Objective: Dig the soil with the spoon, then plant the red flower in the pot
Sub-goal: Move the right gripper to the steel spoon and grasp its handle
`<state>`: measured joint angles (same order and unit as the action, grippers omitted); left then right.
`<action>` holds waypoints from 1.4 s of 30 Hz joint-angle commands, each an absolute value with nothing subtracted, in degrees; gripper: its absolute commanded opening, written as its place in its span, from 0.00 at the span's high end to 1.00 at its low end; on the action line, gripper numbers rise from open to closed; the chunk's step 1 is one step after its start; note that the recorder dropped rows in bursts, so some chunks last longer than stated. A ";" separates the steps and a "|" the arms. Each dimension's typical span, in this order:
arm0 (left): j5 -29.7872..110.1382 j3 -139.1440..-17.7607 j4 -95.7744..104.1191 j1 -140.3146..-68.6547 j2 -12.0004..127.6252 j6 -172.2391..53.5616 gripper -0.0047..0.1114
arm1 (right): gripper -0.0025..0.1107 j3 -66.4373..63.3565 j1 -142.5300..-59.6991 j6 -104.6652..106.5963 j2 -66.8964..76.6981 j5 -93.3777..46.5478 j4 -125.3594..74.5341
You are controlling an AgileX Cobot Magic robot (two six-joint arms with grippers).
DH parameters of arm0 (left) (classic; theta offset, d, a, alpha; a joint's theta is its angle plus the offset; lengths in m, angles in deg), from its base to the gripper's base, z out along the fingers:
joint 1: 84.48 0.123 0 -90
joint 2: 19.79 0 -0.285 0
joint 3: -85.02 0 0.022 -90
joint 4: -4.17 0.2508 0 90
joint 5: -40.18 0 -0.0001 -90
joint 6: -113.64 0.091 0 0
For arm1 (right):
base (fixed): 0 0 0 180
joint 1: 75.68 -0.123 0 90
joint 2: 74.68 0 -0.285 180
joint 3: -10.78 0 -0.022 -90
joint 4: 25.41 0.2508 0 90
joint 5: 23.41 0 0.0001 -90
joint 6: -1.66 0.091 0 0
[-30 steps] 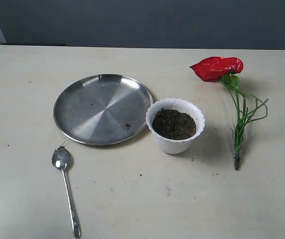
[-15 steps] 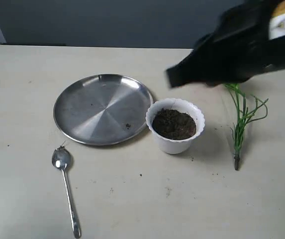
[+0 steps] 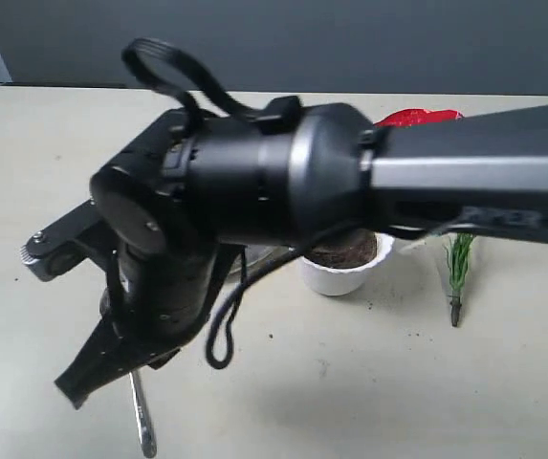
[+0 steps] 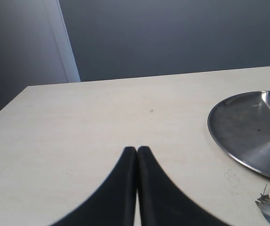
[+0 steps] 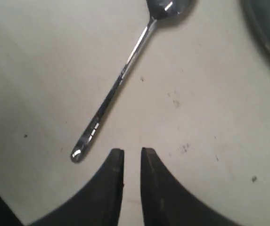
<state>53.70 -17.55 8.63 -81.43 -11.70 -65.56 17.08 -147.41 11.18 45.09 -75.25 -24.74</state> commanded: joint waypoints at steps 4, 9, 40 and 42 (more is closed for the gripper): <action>53.44 -17.76 8.74 -81.79 -12.00 -65.78 0.96 | 0.56 22.64 -147.82 13.24 49.93 -72.50 -19.45; 53.44 -17.76 8.74 -81.79 -12.00 -65.78 0.96 | 0.55 22.64 -147.82 14.35 52.27 -71.44 -19.54; 53.44 -17.76 8.74 -81.79 -12.00 -65.78 0.96 | 0.81 22.64 -148.33 8.25 64.01 -72.67 -21.22; 53.44 -17.76 8.74 -81.79 -12.00 -65.78 0.96 | 0.89 22.64 -148.33 7.34 64.01 -72.87 -21.22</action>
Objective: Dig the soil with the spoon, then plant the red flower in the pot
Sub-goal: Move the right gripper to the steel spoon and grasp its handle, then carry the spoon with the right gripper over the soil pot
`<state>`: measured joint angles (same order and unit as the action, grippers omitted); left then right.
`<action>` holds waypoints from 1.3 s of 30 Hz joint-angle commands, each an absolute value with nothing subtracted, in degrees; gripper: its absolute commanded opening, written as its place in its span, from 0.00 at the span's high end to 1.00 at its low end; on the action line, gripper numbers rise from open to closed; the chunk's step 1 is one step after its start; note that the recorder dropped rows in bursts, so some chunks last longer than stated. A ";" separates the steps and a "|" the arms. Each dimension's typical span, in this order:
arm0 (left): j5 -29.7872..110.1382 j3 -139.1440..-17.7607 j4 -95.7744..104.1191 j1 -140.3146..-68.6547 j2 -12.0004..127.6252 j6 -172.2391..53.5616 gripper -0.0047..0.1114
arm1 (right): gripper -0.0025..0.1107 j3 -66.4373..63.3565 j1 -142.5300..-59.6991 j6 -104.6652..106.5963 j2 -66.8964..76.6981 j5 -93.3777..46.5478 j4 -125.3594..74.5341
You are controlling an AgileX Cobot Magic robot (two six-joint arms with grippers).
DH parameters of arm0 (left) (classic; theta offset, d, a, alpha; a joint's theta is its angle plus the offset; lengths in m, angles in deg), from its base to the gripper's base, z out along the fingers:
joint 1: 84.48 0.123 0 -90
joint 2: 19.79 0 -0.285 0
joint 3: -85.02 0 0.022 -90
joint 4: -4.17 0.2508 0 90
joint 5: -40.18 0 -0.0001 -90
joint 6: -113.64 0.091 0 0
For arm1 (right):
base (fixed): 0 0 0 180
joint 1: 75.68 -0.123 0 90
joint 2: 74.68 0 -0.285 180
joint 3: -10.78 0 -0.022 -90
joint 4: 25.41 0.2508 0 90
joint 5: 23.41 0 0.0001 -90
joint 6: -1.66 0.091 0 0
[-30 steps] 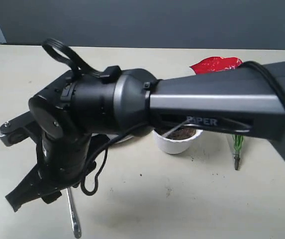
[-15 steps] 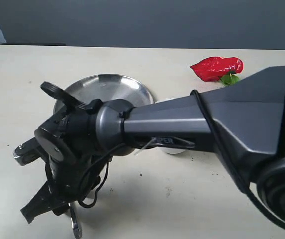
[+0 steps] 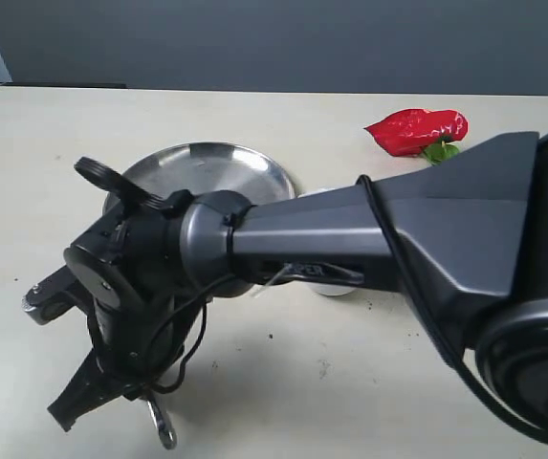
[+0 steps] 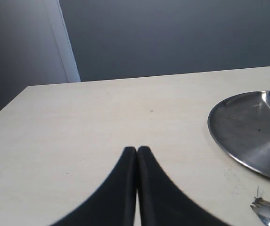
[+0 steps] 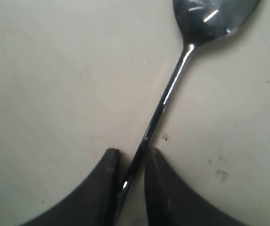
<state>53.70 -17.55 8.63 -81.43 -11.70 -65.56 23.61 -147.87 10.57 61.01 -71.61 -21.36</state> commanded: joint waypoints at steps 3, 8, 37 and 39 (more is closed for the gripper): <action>53.44 -17.76 8.74 -81.79 -12.00 -65.78 0.96 | 0.98 22.64 -148.33 5.22 64.01 -72.99 -21.22; 53.44 -17.76 8.74 -81.79 -12.00 -65.78 0.96 | 0.98 22.64 -148.33 1.10 63.64 -73.23 -21.22; 53.44 -17.76 8.74 -81.79 -12.00 -65.78 0.96 | 0.98 22.64 -148.33 -1.34 37.84 -89.84 -68.90; 53.44 -17.76 8.74 -81.79 -12.00 -65.78 0.96 | 0.98 22.64 -148.33 -1.34 37.44 -92.32 -70.96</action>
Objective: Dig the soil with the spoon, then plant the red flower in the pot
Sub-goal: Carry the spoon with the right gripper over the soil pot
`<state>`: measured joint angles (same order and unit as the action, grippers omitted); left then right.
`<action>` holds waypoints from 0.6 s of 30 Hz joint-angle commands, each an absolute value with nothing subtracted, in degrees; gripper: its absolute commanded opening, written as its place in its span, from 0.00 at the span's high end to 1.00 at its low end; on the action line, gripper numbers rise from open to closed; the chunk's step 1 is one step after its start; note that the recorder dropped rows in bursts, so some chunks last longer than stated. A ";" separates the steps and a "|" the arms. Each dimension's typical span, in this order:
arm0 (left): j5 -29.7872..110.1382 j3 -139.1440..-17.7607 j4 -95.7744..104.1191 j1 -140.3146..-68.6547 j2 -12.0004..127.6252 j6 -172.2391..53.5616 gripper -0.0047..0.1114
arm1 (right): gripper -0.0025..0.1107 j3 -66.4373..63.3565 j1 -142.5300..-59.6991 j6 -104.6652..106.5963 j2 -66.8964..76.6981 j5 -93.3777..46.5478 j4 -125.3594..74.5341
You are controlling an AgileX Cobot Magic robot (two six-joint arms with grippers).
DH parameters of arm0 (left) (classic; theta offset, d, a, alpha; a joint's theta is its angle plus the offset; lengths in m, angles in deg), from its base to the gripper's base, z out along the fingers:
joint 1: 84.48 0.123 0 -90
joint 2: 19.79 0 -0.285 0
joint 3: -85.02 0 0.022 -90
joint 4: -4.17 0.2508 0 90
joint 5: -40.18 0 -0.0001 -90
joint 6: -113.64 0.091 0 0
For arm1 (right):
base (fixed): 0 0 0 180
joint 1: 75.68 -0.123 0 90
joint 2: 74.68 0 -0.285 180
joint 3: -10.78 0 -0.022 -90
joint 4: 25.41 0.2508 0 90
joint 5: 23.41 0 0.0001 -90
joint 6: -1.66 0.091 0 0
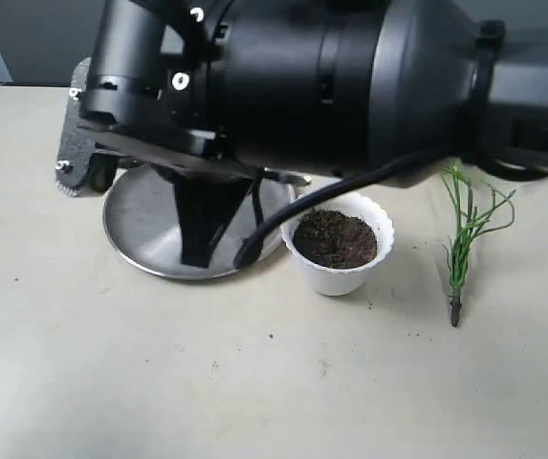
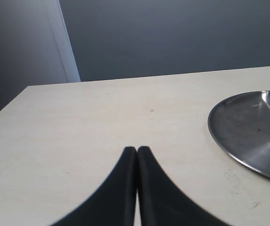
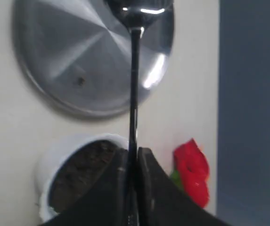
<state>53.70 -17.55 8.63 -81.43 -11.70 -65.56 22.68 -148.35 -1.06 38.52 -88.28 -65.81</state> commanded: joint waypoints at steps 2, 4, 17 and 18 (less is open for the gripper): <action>53.44 -17.76 8.74 -81.79 -12.00 -65.78 0.96 | 0.98 22.64 -148.33 -1.34 37.33 -93.38 -70.60; 53.44 -17.76 8.74 -81.79 -12.00 -65.78 0.96 | 0.98 22.00 -148.33 -3.57 36.63 -93.38 -69.04; 53.44 -17.76 8.74 -81.79 -12.00 -65.78 0.96 | 0.98 -10.08 -148.79 -7.00 17.38 -93.38 -75.36; 53.44 -17.76 8.74 -81.79 -12.00 -65.78 0.96 | 0.98 -11.26 -148.79 -7.41 16.85 -93.38 -76.59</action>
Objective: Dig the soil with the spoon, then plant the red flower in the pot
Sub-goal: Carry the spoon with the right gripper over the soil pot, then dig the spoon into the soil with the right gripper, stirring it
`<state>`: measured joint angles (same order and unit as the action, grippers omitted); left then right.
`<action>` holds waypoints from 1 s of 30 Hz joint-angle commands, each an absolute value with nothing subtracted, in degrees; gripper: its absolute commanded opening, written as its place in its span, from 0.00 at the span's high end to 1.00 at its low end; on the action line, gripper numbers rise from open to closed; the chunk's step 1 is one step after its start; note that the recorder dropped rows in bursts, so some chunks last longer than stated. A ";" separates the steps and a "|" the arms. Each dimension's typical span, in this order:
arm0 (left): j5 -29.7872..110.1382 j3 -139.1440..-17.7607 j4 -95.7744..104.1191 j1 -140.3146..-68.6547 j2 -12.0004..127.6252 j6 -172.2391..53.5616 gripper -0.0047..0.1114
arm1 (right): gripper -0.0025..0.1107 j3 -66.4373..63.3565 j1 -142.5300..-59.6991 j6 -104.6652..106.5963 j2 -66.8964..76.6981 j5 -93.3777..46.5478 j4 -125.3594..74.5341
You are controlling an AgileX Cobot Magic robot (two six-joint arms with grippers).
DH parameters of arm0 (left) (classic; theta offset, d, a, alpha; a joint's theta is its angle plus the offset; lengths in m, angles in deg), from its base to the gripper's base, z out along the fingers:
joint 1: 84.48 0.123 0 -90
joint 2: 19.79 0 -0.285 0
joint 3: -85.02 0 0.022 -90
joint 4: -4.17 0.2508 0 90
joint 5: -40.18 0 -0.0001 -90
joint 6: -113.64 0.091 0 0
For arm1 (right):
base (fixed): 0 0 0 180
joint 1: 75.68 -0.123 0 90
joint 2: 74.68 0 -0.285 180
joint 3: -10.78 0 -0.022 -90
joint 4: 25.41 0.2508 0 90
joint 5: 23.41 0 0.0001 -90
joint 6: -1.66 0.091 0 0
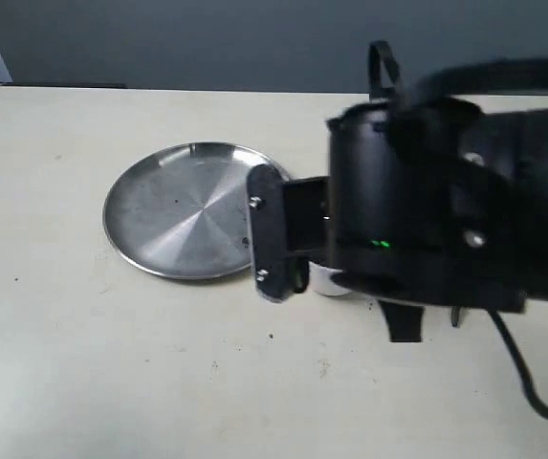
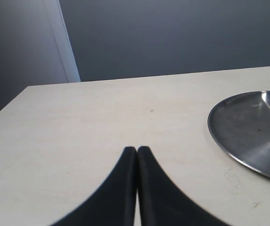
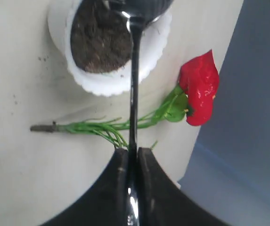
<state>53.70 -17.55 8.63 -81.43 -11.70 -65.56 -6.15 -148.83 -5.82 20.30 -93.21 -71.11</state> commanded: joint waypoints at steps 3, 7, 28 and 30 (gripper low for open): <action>53.44 -17.76 8.74 -81.79 -12.00 -65.78 0.96 | 0.98 -14.38 -148.79 -8.62 15.69 -93.38 -80.24; 53.44 -17.76 8.74 -81.79 -12.00 -65.78 0.96 | 0.98 -16.59 -147.99 -9.27 16.07 -93.38 -87.98; 53.44 -17.76 8.74 -81.79 -12.00 -65.78 0.96 | 0.98 -16.59 -140.33 -10.10 28.68 -90.32 -87.06; 53.44 -17.76 8.74 -81.79 -12.00 -65.78 0.96 | 0.98 -16.59 -140.33 -9.84 28.97 -90.23 -87.06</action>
<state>53.70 -17.55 8.63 -81.43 -11.70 -65.56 -16.57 -140.52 -10.79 28.78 -90.44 -86.54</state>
